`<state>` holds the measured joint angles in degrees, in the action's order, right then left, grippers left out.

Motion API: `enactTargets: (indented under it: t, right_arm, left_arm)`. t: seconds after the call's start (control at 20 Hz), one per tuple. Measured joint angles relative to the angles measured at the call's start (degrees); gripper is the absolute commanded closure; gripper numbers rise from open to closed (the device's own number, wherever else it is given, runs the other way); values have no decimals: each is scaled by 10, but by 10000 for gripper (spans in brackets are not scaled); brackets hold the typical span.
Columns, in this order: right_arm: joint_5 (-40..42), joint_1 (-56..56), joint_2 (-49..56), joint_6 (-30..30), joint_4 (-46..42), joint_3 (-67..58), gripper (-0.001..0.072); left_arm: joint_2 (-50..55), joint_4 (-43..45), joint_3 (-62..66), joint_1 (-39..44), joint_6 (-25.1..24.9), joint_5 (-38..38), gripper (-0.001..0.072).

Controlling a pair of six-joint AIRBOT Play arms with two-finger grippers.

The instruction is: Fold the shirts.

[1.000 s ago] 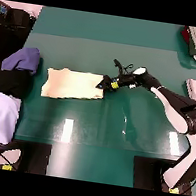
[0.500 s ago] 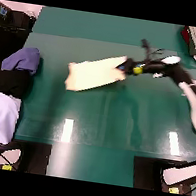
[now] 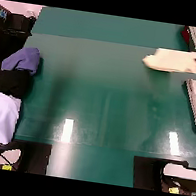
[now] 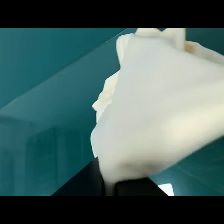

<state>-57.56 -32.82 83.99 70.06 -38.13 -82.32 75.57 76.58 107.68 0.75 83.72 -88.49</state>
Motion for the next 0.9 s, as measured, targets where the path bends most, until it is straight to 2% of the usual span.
enactTargets:
  t: [0.3, 0.9]
  right_arm:
    - [21, -107, -10, 10, -8, 0, 700]
    - [14, -134, -79, 13, -11, -1, 700]
  left_arm:
    - [0, -6, 0, 0, 13, -7, 681]
    - [0, -8, 0, 0, 18, -28, 681]
